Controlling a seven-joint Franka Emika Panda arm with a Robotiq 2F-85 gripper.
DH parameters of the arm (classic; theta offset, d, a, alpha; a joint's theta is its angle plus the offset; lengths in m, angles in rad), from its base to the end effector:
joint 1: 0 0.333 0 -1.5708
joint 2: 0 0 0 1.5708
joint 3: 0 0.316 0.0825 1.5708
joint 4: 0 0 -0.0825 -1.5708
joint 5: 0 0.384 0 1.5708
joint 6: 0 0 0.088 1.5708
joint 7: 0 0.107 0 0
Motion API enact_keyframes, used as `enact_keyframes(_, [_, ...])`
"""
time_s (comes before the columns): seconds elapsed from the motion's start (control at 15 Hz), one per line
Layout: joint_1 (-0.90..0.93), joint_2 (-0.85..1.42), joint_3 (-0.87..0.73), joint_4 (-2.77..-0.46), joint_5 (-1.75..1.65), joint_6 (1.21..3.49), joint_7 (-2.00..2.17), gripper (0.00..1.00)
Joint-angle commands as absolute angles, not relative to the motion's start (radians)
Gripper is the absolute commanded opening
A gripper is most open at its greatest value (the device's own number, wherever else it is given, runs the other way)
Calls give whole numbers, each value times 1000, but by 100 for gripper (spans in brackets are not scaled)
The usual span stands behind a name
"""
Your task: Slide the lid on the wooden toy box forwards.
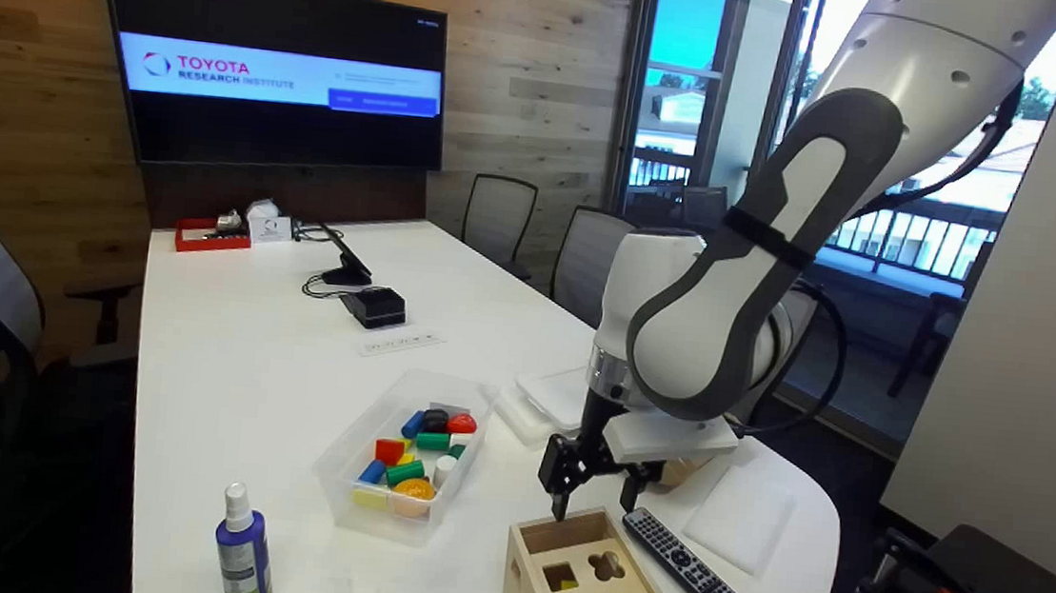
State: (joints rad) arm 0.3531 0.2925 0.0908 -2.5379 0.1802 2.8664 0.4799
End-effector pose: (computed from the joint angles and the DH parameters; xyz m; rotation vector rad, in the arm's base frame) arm 0.4162 0.1897 0.1678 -3.0388 0.3248 0.0055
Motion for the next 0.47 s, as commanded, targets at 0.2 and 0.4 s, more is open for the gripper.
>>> enact_keyframes(0.2, [408,188,18,-2569,-10,2826,619,100])
enact_keyframes(0.4, [395,178,25,-2571,-48,2827,640,100])
